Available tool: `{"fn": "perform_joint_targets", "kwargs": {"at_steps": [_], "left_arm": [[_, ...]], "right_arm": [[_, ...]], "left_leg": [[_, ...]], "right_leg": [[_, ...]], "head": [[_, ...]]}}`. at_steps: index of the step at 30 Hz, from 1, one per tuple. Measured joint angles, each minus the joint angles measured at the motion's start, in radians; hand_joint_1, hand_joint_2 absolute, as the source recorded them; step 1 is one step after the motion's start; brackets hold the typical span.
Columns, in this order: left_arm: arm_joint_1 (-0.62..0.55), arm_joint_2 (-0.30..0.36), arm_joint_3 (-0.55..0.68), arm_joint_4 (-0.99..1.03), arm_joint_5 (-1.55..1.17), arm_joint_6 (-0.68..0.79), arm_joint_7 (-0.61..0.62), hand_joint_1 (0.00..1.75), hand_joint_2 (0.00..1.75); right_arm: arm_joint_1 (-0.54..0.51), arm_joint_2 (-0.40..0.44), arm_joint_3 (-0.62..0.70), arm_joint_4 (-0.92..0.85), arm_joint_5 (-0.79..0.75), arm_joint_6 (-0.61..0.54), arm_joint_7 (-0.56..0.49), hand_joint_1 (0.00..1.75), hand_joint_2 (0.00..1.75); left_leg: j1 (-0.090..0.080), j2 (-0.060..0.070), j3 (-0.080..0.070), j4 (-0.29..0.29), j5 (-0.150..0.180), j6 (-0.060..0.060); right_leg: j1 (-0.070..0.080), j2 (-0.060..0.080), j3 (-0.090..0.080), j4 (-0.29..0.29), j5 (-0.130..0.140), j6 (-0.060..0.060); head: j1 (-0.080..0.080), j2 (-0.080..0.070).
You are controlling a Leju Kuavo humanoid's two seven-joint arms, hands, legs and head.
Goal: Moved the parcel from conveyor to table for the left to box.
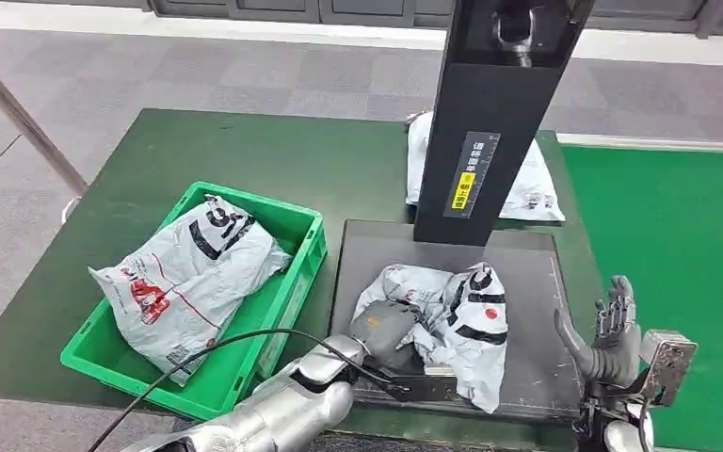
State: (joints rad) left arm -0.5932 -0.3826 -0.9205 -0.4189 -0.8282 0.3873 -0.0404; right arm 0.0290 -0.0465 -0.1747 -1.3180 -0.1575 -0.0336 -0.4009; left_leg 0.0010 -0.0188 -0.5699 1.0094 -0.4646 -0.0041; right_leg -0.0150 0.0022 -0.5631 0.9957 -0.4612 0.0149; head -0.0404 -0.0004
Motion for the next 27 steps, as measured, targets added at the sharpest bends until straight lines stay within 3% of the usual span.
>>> {"fn": "perform_joint_targets", "kwargs": {"at_steps": [3, 6, 8, 11, 14, 20, 27], "left_arm": [[0.004, 0.000, 0.029, -0.001, 0.008, 0.059, -0.053, 1.75, 1.75], [0.077, 0.028, 0.168, -0.155, 0.139, 0.237, -0.352, 1.75, 1.75], [0.084, 0.059, 0.280, -0.271, 0.163, 0.241, -0.428, 1.75, 1.75], [0.088, 0.097, 0.367, -0.368, 0.198, 0.275, -0.387, 1.75, 1.75], [0.121, 0.109, 0.433, -0.437, 0.169, 0.307, -0.468, 1.75, 1.75], [0.250, 0.099, 0.685, -0.682, -0.234, 0.313, -0.497, 1.75, 1.75], [0.344, 0.115, 0.869, -0.863, -0.357, 0.313, -0.430, 1.75, 1.75]], "right_arm": [[-0.001, 0.005, 0.000, 0.000, 0.004, 0.000, 0.000, 0.00, 1.75], [0.007, 0.007, 0.000, 0.003, -0.042, 0.006, -0.002, 0.00, 1.75], [0.009, 0.007, -0.003, 0.005, -0.057, 0.017, -0.005, 0.00, 1.75], [0.010, 0.006, -0.005, 0.010, -0.071, 0.028, -0.004, 0.00, 1.75], [0.013, 0.006, -0.015, 0.008, -0.069, 0.034, -0.004, 0.00, 1.75], [0.029, 0.010, -0.031, 0.006, -0.061, 0.042, -0.015, 0.00, 1.75], [0.027, 0.008, -0.055, 0.025, -0.096, 0.063, -0.021, 0.00, 1.75]], "left_leg": [[0.000, 0.000, 0.000, 0.000, 0.000, 0.000], [0.000, 0.001, -0.004, 0.000, 0.001, -0.001], [0.001, 0.001, -0.006, 0.000, 0.002, -0.002], [0.001, 0.004, -0.006, 0.000, 0.002, -0.003], [0.001, 0.001, -0.007, 0.000, 0.002, -0.003], [0.000, 0.007, -0.007, 0.000, -0.001, -0.003], [0.001, 0.007, -0.007, 0.000, 0.000, -0.004]], "right_leg": [[0.000, 0.000, -0.001, 0.000, 0.000, 0.000], [0.000, 0.002, -0.006, 0.001, 0.000, 0.000], [0.000, 0.002, -0.008, 0.001, 0.001, -0.001], [0.000, 0.004, -0.009, 0.002, 0.001, -0.002], [0.000, 0.002, -0.008, 0.002, 0.001, -0.001], [0.000, 0.008, -0.010, 0.002, 0.000, -0.001], [0.001, 0.007, -0.011, 0.002, 0.000, -0.002]], "head": [[0.000, 0.000], [0.000, 0.000], [0.000, 0.000], [0.000, 0.000], [0.000, 0.000], [0.000, 0.000], [0.000, 0.000]]}}
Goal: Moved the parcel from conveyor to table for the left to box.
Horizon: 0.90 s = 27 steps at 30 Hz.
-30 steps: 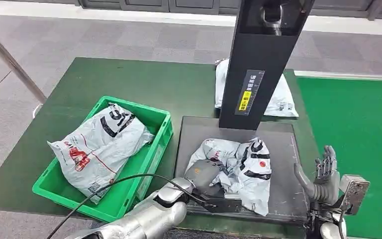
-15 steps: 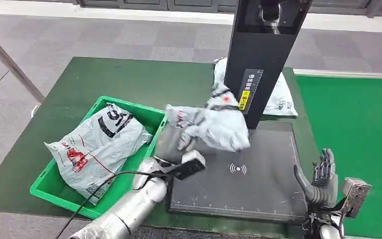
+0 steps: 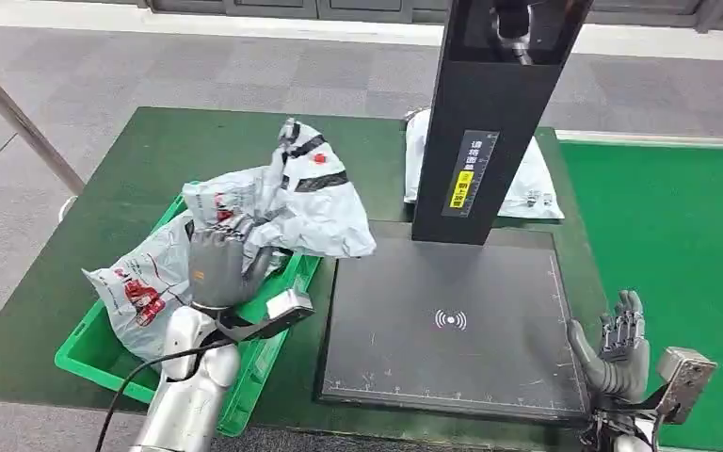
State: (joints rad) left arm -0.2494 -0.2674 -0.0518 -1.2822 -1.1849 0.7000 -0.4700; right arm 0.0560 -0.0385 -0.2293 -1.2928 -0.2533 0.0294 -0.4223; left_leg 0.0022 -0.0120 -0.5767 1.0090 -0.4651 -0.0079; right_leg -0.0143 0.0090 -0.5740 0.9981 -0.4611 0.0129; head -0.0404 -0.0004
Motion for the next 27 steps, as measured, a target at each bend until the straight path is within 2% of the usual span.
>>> {"fn": "perform_joint_targets", "kwargs": {"at_steps": [15, 17, 20, 21, 23, 27], "left_arm": [[0.029, 0.010, 0.056, -0.074, -0.013, 0.000, 0.010, 1.75, 1.75], [0.031, 0.017, 0.058, -0.074, -0.092, 0.000, 0.107, 1.75, 1.75], [0.044, 0.062, 0.057, -0.053, -0.229, 0.000, 0.354, 1.75, 1.75], [0.050, 0.080, 0.052, -0.042, -0.265, 0.000, 0.420, 0.05, 1.75], [0.070, 0.113, 0.045, -0.022, -0.346, -0.004, 0.563, 0.00, 1.75], [0.071, 0.163, 0.009, 0.021, -0.367, -0.074, 0.676, 0.00, 1.75]], "right_arm": [[-0.003, 0.000, -0.001, 0.010, -0.001, 0.000, -0.001, 0.00, 1.75], [-0.003, 0.000, -0.001, 0.010, -0.005, 0.007, 0.001, 0.00, 1.75], [-0.006, 0.000, -0.001, 0.013, -0.002, 0.023, 0.004, 0.00, 1.75], [-0.009, 0.000, -0.002, 0.015, 0.002, 0.029, 0.005, 0.00, 1.75], [-0.014, 0.000, -0.005, 0.023, 0.011, 0.037, 0.005, 0.00, 1.75], [-0.030, 0.000, -0.019, 0.046, 0.009, 0.053, 0.004, 0.00, 1.75]], "left_leg": [[0.000, -0.001, 0.000, 0.000, 0.000, 0.000], [0.000, -0.001, 0.000, 0.000, 0.000, 0.000], [0.000, 0.001, 0.000, 0.000, 0.000, 0.000], [0.000, 0.002, 0.000, 0.000, 0.000, 0.000], [0.000, 0.002, 0.001, 0.000, 0.000, -0.001], [-0.001, -0.001, 0.006, -0.002, -0.001, -0.001]], "right_leg": [[0.000, 0.000, 0.000, 0.000, 0.000, 0.000], [0.000, 0.000, 0.000, 0.000, 0.000, 0.000], [0.000, 0.001, -0.001, 0.000, 0.000, 0.000], [0.000, 0.002, -0.001, 0.000, 0.000, 0.000], [0.000, 0.003, -0.001, 0.000, 0.000, 0.000], [-0.001, -0.001, 0.006, 0.000, -0.002, -0.002]], "head": [[0.000, 0.000], [0.000, 0.000], [0.000, 0.000], [0.000, 0.000], [0.000, 0.000], [0.001, 0.000]]}}
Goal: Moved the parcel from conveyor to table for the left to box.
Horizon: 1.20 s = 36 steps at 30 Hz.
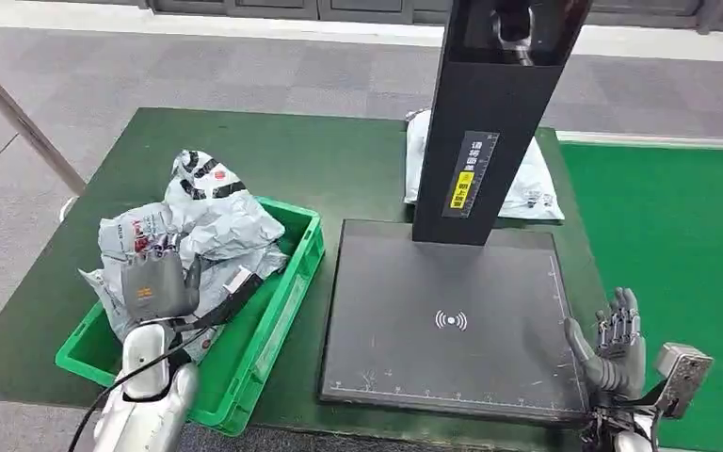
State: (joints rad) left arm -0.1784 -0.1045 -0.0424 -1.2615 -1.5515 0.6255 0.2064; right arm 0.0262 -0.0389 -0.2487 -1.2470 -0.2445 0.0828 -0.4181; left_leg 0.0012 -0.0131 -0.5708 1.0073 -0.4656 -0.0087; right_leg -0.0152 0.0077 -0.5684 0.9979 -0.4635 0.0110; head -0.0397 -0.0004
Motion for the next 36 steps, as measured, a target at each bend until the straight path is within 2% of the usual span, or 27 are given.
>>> {"fn": "perform_joint_targets", "kwargs": {"at_steps": [2, 4, 6, 7, 16, 21, 23, 24, 30, 36], "left_arm": [[-0.008, 0.019, -0.020, 0.035, 0.030, -0.053, -0.025, 0.00, 1.75], [-0.015, 0.030, -0.036, 0.056, 0.063, -0.099, -0.057, 0.00, 1.75], [-0.020, 0.041, -0.053, 0.074, 0.071, -0.132, -0.061, 0.00, 1.75], [-0.022, 0.044, -0.060, 0.082, 0.074, -0.144, -0.061, 0.00, 0.00], [-0.017, 0.066, -0.082, 0.085, 0.130, -0.137, -0.056, 0.00, 0.00], [0.002, 0.073, -0.082, 0.035, 0.308, -0.099, -0.172, 0.00, 0.00], [0.012, 0.074, -0.089, -0.010, 0.473, -0.109, -0.269, 0.00, 0.00], [0.019, 0.074, -0.096, -0.023, 0.534, -0.119, -0.303, 0.00, 1.75], [0.033, 0.074, -0.138, -0.132, 1.035, -0.298, -0.573, 0.00, 1.75], [0.043, 0.066, -0.158, -0.162, 1.140, -0.358, -0.623, 0.00, 1.75]], "right_arm": [[-0.001, 0.000, -0.008, 0.006, 0.000, 0.014, 0.005, 0.00, 1.75], [-0.001, 0.000, -0.010, 0.007, 0.005, 0.026, 0.018, 0.00, 1.75], [-0.001, 0.000, -0.010, 0.007, 0.008, 0.032, 0.027, 0.00, 1.75], [-0.001, 0.000, -0.011, 0.007, 0.010, 0.032, 0.032, 0.00, 1.75], [-0.002, 0.003, -0.014, 0.023, 0.029, 0.048, 0.034, 0.00, 1.75], [-0.003, 0.004, -0.015, 0.032, 0.029, 0.051, 0.030, 0.00, 1.75], [-0.003, 0.004, -0.016, 0.032, 0.027, 0.058, 0.031, 0.00, 1.75], [-0.003, 0.004, -0.017, 0.032, 0.027, 0.061, 0.031, 0.00, 1.75], [-0.006, 0.004, -0.030, 0.035, 0.029, 0.072, 0.031, 0.00, 1.75], [-0.011, 0.004, -0.031, 0.042, 0.028, 0.072, 0.028, 0.00, 1.75]], "left_leg": [[-0.002, 0.000, 0.005, -0.002, -0.002, 0.000], [-0.004, 0.000, 0.004, -0.005, -0.003, 0.000], [-0.005, 0.000, 0.011, -0.007, -0.007, 0.002], [-0.006, 0.000, 0.013, -0.008, -0.007, 0.002], [-0.007, -0.003, 0.023, -0.014, -0.004, -0.002], [-0.009, -0.003, 0.025, -0.016, -0.004, -0.003], [-0.009, -0.005, 0.025, -0.016, -0.004, -0.003], [-0.009, -0.005, 0.027, -0.016, -0.004, -0.003], [-0.008, -0.005, 0.031, -0.016, -0.003, -0.003], [-0.008, -0.003, 0.025, -0.014, -0.002, -0.003]], "right_leg": [[-0.002, -0.001, 0.004, 0.000, -0.002, 0.000], [-0.004, -0.001, 0.010, -0.001, -0.005, -0.001], [-0.005, -0.001, 0.015, -0.001, -0.008, -0.001], [-0.005, -0.001, 0.018, -0.001, -0.008, -0.001], [-0.007, -0.004, 0.026, -0.001, -0.010, -0.003], [-0.008, -0.004, 0.026, -0.001, -0.010, -0.005], [-0.008, -0.005, 0.027, -0.001, -0.011, -0.005], [-0.008, -0.005, 0.027, -0.001, -0.012, -0.005], [-0.008, -0.005, 0.024, -0.001, -0.010, -0.004], [-0.008, -0.003, 0.018, -0.001, -0.008, -0.004]], "head": [[0.000, 0.000], [0.000, 0.000], [-0.001, 0.000], [-0.001, 0.000], [-0.001, 0.000], [-0.001, 0.000], [-0.001, 0.000], [-0.001, 0.000], [0.000, 0.000], [-0.001, 0.000]]}}
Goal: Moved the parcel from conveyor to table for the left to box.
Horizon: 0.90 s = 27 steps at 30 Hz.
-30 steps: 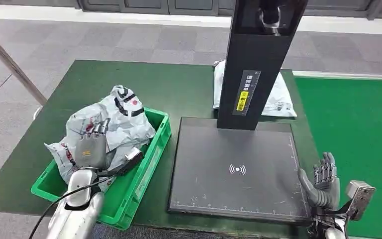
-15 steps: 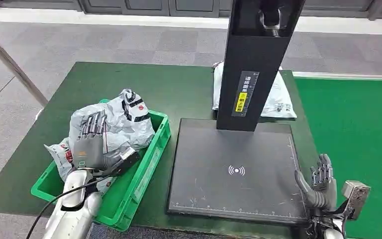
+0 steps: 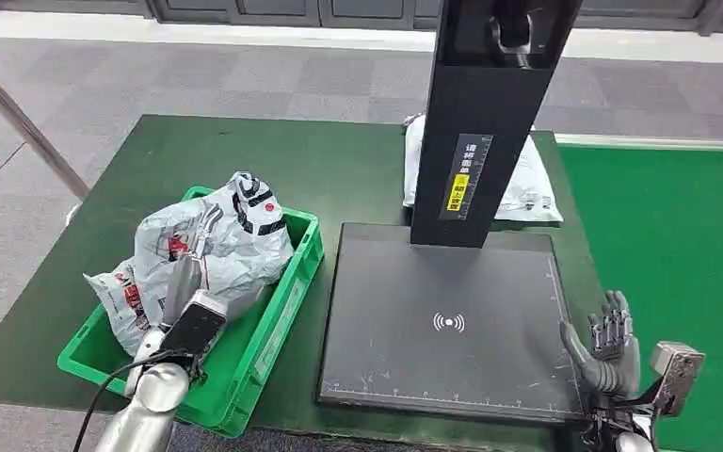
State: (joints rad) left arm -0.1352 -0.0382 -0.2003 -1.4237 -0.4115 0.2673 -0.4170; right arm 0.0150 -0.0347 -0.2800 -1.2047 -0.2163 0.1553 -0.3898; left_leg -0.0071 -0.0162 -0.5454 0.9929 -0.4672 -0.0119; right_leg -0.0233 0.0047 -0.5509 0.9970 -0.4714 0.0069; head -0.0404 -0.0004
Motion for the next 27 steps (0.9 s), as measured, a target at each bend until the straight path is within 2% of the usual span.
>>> {"fn": "perform_joint_targets", "kwargs": {"at_steps": [6, 13, 16, 24, 27], "left_arm": [[-0.040, -0.055, -0.063, 0.033, 0.176, -0.141, -0.031, 0.00, 1.75], [-0.183, -0.179, -0.200, 0.274, 0.297, -0.119, -0.046, 0.00, 1.75], [-0.226, -0.216, -0.240, 0.356, 0.312, -0.112, -0.051, 0.00, 1.75], [-0.263, -0.240, -0.271, 0.444, 0.330, -0.107, -0.057, 0.00, 1.75], [-0.281, -0.250, -0.284, 0.474, 0.341, -0.083, -0.069, 0.00, 1.75]], "right_arm": [[-0.032, 0.000, 0.000, 0.015, 0.014, -0.021, -0.028, 0.00, 1.75], [-0.080, 0.009, 0.027, 0.031, 0.065, -0.076, -0.136, 0.00, 1.75], [-0.086, 0.014, 0.047, 0.034, 0.080, -0.093, -0.152, 0.00, 1.75], [-0.086, 0.019, 0.064, 0.038, 0.087, -0.100, -0.159, 0.00, 1.75], [-0.090, 0.020, 0.084, 0.045, 0.117, -0.140, -0.181, 0.00, 1.75]], "left_leg": [[0.000, -0.001, -0.005, 0.002, 0.000, 0.000], [0.000, -0.003, -0.010, 0.005, 0.001, 0.002], [0.000, -0.003, -0.010, 0.006, 0.001, 0.002], [0.000, -0.003, -0.013, 0.006, 0.001, 0.002], [0.000, -0.003, -0.014, 0.006, 0.001, 0.002]], "right_leg": [[0.000, 0.000, -0.003, 0.000, 0.001, 0.001], [0.000, -0.003, -0.005, 0.000, 0.003, 0.004], [0.000, -0.001, -0.006, 0.000, 0.003, 0.004], [0.000, -0.001, -0.008, 0.000, 0.003, 0.004], [0.000, -0.001, -0.009, 0.000, 0.003, 0.004]], "head": [[0.000, 0.000], [0.000, 0.000], [0.000, 0.000], [0.000, 0.000], [0.000, 0.000]]}}
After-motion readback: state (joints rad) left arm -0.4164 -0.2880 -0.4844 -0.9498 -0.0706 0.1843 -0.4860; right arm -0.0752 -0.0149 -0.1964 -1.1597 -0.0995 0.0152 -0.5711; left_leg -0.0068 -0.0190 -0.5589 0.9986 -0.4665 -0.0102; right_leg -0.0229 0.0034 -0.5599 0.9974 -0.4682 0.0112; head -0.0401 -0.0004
